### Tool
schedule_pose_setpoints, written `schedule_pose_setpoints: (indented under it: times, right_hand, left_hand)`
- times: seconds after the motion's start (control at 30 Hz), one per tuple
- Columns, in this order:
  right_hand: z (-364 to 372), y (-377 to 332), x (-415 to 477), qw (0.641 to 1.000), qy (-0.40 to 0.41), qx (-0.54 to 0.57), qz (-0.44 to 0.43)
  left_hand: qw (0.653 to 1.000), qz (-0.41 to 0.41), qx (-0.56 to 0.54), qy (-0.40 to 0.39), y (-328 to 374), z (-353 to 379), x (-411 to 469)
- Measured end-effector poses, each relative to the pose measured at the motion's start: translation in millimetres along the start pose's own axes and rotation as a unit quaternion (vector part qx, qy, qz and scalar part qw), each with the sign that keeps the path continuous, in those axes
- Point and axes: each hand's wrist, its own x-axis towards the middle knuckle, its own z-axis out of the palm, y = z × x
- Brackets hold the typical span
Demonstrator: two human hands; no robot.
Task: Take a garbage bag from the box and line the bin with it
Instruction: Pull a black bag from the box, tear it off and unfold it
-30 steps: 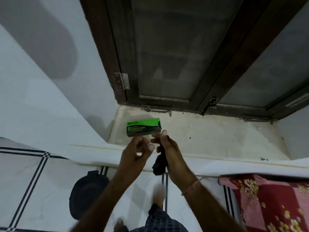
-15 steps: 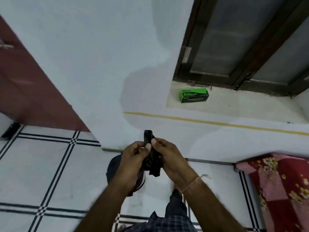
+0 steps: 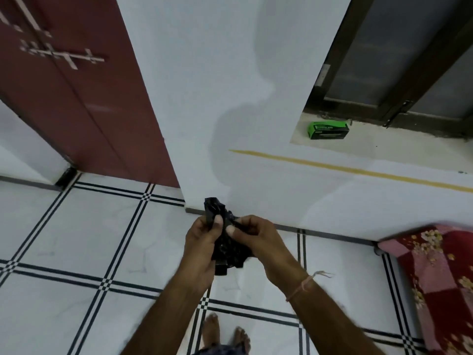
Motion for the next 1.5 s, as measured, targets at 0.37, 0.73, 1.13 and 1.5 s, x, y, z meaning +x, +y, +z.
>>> schedule_pose_setpoints:
  times: [0.37, 0.73, 1.13, 1.5]
  right_hand:
    - [20, 31, -19, 0.985, 0.135, 0.111, -0.007]
    - [67, 16, 3, 0.974, 0.198, 0.053, -0.099]
    - [100, -1, 12, 0.993, 0.085, 0.041, -0.066]
    - [97, 8, 23, 0.957, 0.1, 0.273, 0.005]
  left_hand:
    - [0.993, -0.001, 0.071, -0.09, -2, -51, -35]
    - [0.971, 0.015, 0.229, 0.07, 18, -149, 33]
    - [0.92, 0.121, 0.289, -0.236, 52, -115, 24]
    - [0.984, 0.101, 0.104, -0.099, 50, -125, 39]
